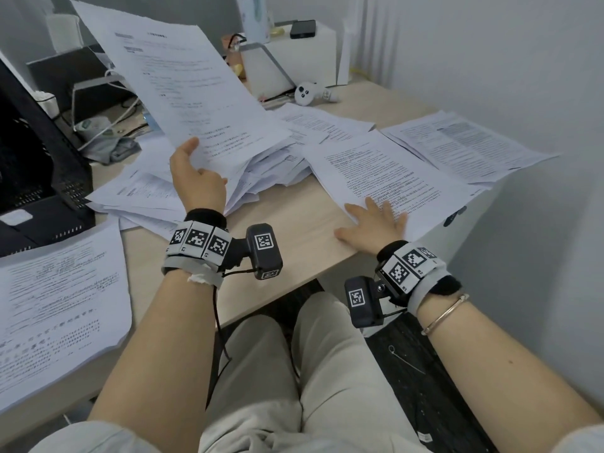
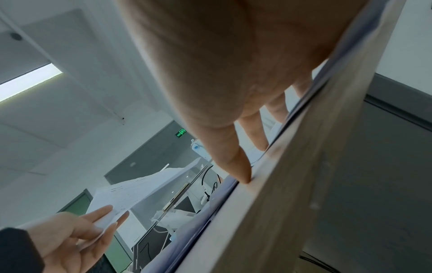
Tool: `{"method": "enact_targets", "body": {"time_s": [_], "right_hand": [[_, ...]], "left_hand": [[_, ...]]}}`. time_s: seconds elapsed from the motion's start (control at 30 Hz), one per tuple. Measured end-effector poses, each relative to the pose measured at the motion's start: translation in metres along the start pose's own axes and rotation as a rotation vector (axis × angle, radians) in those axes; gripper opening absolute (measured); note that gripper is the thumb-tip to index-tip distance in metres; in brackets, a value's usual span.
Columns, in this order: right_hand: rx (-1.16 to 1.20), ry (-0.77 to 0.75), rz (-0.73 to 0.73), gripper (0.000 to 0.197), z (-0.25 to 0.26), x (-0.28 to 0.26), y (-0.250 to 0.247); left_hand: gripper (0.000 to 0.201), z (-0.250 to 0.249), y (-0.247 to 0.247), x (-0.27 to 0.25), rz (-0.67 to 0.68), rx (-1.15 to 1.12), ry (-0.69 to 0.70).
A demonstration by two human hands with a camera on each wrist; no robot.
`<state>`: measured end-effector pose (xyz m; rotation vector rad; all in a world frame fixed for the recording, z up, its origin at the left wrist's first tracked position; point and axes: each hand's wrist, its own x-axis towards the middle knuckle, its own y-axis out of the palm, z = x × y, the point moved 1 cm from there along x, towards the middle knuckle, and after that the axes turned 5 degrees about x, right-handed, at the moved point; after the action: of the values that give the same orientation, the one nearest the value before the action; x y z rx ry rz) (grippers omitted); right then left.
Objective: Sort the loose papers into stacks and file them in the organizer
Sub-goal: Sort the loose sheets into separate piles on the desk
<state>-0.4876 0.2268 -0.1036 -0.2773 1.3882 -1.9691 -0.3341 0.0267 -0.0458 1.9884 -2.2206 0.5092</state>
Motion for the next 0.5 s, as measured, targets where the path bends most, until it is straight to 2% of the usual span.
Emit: {"method": "enact_targets", "body": {"time_s": [0.23,0.33,0.43,0.5], "right_hand": [[0.094,0.041,0.026,0.065,0.003,0.004,-0.006],[0.169,0.070,-0.006,0.065,0.010,0.007,-0.013],[0.478,0.024,-0.091,0.067,0.027,0.006,-0.020],[0.684,-0.019,-0.121,0.056,0.045,0.001,-0.022]], "left_hand": [[0.053,-0.013,-0.005,-0.017,0.112,-0.012,0.000],[0.049,-0.014,-0.012,-0.025,0.162,0.000,0.013],[0.046,-0.013,-0.023,-0.031,0.184,0.061,0.063],[0.045,-0.013,-0.034,-0.038,0.185,0.082,0.073]]}}
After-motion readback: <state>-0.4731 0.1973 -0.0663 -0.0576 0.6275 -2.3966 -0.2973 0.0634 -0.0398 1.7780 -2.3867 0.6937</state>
